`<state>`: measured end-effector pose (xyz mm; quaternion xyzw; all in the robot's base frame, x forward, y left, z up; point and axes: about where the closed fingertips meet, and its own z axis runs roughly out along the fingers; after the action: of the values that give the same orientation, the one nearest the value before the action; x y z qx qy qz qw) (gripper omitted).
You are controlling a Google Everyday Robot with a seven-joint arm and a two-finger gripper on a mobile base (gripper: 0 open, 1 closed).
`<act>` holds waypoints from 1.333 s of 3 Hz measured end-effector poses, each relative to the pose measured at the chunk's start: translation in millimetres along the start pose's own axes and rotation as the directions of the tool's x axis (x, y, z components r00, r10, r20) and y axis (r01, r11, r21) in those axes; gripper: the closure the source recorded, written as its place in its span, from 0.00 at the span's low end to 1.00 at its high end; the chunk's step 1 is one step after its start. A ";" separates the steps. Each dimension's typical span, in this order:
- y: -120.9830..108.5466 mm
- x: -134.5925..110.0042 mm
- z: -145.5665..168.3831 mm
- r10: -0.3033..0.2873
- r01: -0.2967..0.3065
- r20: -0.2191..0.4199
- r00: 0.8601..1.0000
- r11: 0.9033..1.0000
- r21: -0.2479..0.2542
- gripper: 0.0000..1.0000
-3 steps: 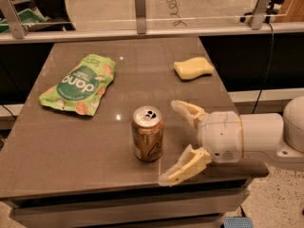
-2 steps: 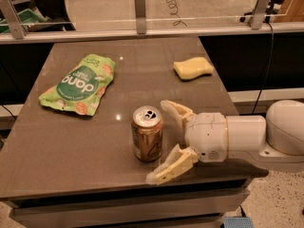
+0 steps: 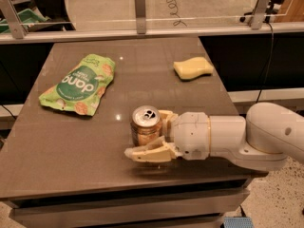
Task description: Pick orange can
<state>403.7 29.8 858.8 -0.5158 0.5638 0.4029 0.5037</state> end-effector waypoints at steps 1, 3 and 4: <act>-1.1 0.4 2.1 -0.004 0.004 0.008 1.000 1.000 0.001 0.65; -16.3 -5.5 -12.1 -0.020 0.020 0.008 1.000 0.999 0.031 1.00; -33.2 -14.5 -46.4 -0.027 0.026 0.007 1.000 0.996 0.091 1.00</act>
Offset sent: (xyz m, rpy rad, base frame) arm 0.0124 -0.0059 0.0034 0.0165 -0.0192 -0.0189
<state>428.9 -17.7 883.1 -0.4981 0.5725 0.3724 0.5343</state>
